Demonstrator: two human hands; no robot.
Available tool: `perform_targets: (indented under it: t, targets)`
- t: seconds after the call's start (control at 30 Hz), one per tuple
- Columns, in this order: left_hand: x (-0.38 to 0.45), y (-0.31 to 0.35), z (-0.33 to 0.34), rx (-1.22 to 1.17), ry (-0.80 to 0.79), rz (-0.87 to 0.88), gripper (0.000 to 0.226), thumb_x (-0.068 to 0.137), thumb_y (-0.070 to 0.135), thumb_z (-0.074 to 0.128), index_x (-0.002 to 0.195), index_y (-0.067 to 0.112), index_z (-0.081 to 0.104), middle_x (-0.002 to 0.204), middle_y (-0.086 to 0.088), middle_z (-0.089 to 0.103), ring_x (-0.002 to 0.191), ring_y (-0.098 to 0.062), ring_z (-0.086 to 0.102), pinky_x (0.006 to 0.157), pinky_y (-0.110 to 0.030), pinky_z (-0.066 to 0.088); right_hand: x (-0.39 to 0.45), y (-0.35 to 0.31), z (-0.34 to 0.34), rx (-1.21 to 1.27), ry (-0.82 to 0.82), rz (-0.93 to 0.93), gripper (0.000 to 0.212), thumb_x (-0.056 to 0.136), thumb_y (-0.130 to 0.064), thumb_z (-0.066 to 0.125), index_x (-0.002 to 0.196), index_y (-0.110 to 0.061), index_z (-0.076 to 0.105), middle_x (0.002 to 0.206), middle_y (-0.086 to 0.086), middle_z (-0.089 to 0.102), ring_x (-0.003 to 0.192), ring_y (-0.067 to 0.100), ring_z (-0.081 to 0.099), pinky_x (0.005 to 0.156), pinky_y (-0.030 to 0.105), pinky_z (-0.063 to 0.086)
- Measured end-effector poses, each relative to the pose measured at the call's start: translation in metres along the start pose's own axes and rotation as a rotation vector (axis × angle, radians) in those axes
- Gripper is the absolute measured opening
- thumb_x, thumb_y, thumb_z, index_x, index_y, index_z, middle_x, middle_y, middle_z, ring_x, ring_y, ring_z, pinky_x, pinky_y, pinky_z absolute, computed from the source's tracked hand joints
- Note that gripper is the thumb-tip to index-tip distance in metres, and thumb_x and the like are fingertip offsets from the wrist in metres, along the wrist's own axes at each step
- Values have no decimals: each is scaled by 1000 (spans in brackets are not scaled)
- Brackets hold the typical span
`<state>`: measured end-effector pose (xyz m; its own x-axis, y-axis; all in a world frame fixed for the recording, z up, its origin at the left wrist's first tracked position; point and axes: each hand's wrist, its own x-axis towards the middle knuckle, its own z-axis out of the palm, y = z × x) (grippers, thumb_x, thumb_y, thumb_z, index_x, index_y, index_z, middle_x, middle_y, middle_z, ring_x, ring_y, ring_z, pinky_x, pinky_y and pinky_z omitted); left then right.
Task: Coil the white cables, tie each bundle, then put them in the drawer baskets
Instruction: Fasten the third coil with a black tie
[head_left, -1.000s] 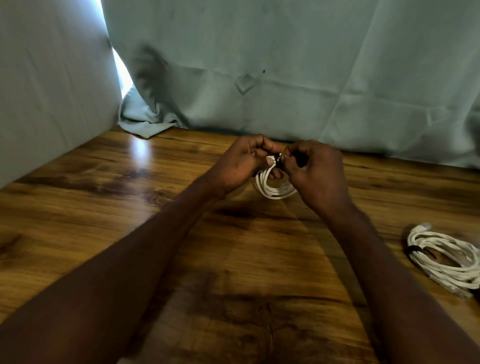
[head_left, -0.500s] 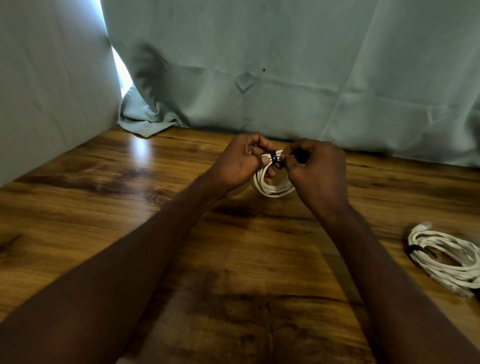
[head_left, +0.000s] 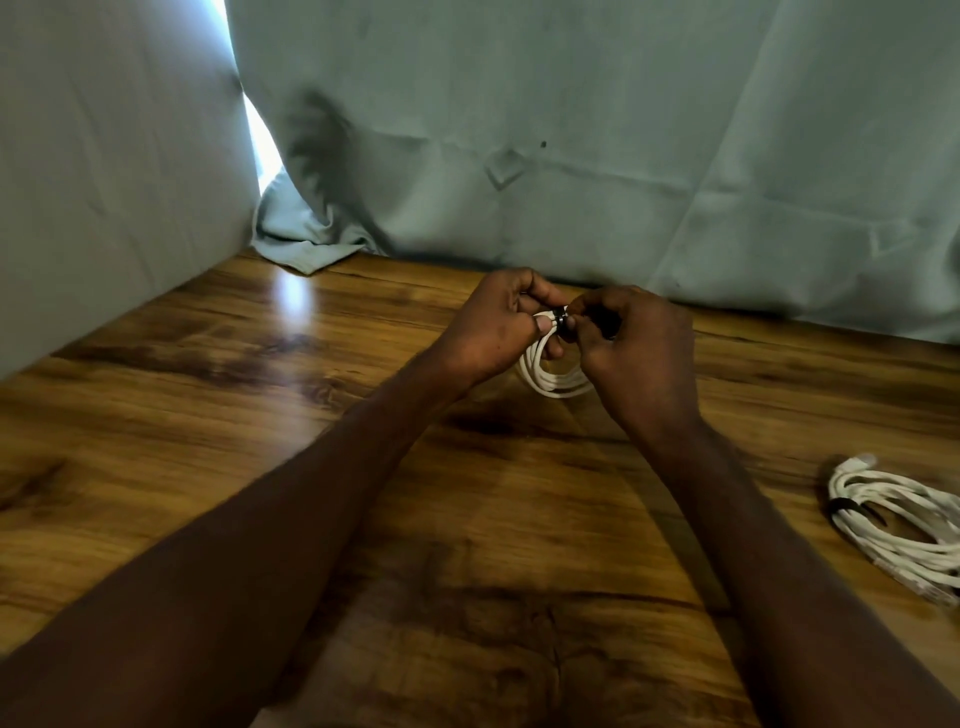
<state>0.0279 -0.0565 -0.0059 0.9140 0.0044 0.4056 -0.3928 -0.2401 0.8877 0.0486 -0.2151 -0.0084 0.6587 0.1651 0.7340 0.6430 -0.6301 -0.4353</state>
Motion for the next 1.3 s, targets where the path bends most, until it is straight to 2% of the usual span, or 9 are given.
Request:
perform_targets:
  t: [0.17,0.27,0.4,0.53,0.73,0.87,1.03,1.2,1.3]
  targets:
    - [3,-1,0,-13,22,-24,21,93,-17,52,110,-9,61,78,-12,75,60,-14,71,58,-22,55,3,3,-5,36,58,101,8,87,-22,73,88,-21,81,79,-5,76,73,8,70,68,27,50]
    - [3,-2,1,-10,20,-19,21,93,-16,53,109,-7,61,78,-11,75,62,-16,72,60,-23,55,0,5,-2,-13,46,38,11,90,-22,70,93,-18,80,87,0,75,78,16,68,72,36,53]
    - [4,-3,4,12,14,-12,23,91,-17,53,108,-5,63,64,2,74,62,-16,71,59,-20,54,0,6,1,-29,45,-40,12,91,-20,67,97,-15,76,91,2,69,81,19,64,74,41,52]
    - [5,-5,3,-4,27,-11,23,89,-18,53,108,-7,62,65,-2,74,62,-20,71,62,-25,58,0,9,-1,-2,24,-62,14,91,-21,68,99,-14,76,92,1,70,81,18,65,76,45,55]
    - [6,-6,5,-27,41,-30,24,88,-19,53,102,-2,62,69,-3,73,64,-27,70,63,-33,58,-1,9,-3,18,-3,-103,12,86,-20,68,94,-15,75,85,-2,67,75,13,61,70,39,52]
    - [6,-6,8,-31,50,-29,25,88,-20,51,106,-7,62,78,-15,72,69,-33,69,65,-35,59,-2,11,-1,22,-5,-137,6,85,-17,70,89,-14,73,82,-4,63,71,13,58,66,35,47]
    - [7,-10,8,-33,81,-31,28,85,-21,51,95,3,62,71,0,72,61,-26,69,61,-35,58,1,9,2,4,-37,-165,12,87,-16,72,98,-12,77,86,1,66,73,16,61,65,37,50]
    - [9,-10,10,-32,123,-59,22,82,-14,57,98,-1,65,76,-12,74,65,-33,70,68,-44,62,0,4,-1,49,-16,-64,15,86,-24,74,99,-19,80,90,-2,74,79,12,68,74,40,56]
    - [11,-11,11,2,142,-81,24,86,-17,55,100,0,65,76,-14,74,65,-30,71,67,-39,61,0,3,-3,90,22,1,14,84,-25,71,92,-20,81,84,-6,75,75,7,69,72,37,58]
